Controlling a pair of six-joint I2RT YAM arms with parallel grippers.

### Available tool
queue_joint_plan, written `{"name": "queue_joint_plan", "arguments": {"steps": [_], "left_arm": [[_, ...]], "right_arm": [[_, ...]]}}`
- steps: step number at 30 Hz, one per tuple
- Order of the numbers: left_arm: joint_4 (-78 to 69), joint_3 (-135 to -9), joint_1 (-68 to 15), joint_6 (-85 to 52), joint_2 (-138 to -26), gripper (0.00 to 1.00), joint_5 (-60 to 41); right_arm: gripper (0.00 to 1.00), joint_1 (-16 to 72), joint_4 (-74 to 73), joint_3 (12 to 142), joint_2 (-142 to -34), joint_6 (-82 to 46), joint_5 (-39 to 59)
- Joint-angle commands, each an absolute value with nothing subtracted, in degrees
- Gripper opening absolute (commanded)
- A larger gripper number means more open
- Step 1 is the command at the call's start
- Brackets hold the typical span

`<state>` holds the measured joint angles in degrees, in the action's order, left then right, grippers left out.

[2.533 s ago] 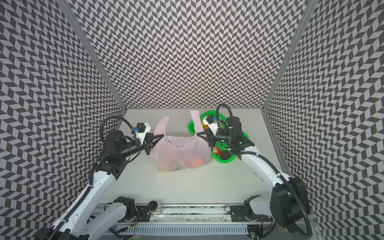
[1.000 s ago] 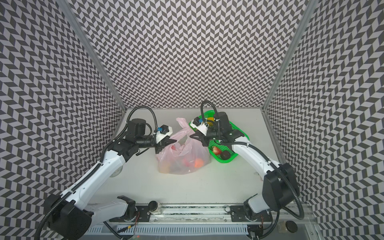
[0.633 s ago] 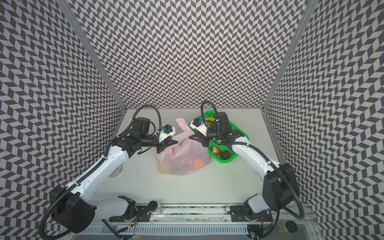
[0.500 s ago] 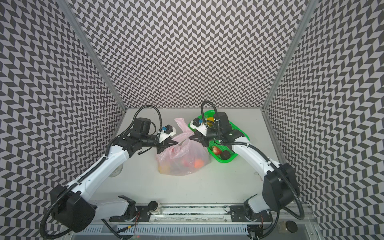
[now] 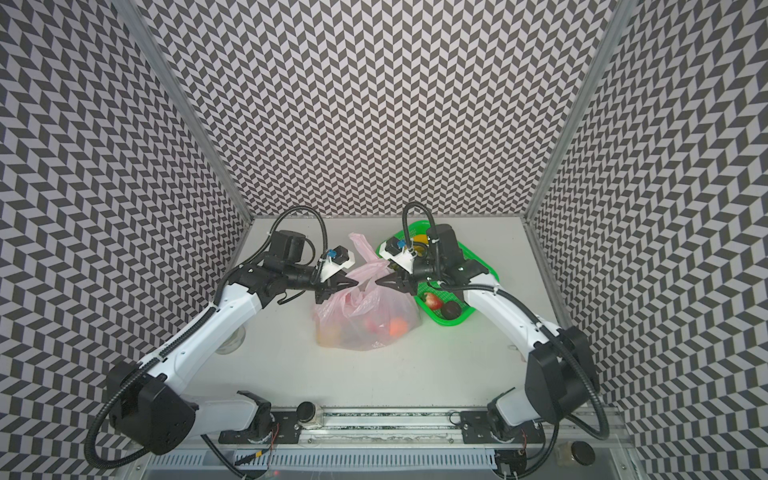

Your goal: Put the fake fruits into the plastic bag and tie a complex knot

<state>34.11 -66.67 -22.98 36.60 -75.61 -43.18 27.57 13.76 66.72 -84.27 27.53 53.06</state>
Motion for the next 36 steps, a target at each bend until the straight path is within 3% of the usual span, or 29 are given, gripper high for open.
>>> {"name": "queue_joint_plan", "arguments": {"steps": [1,9,24,29,36], "left_arm": [[35.6,-67.9,-23.5,38.4,-75.8,0.0,-43.8],[35.4,-68.0,-23.7,38.4,-76.0,0.0,-43.7],[34.9,-67.8,-23.7,38.3,-76.0,0.0,-43.4],[34.9,-67.8,-23.8,38.2,-76.2,0.0,-43.3],[35.0,-67.8,-23.8,38.2,-76.3,0.0,-42.5]], "right_arm": [[0.47,27.8,9.0,65.5,-81.8,28.3,56.6],[0.62,27.8,4.1,65.0,-82.2,24.1,59.1],[0.71,29.3,0.9,66.8,-84.9,20.1,58.8],[0.57,29.9,0.1,67.2,-85.5,19.4,59.2],[0.17,30.0,0.3,67.1,-84.8,19.8,58.3]]}}
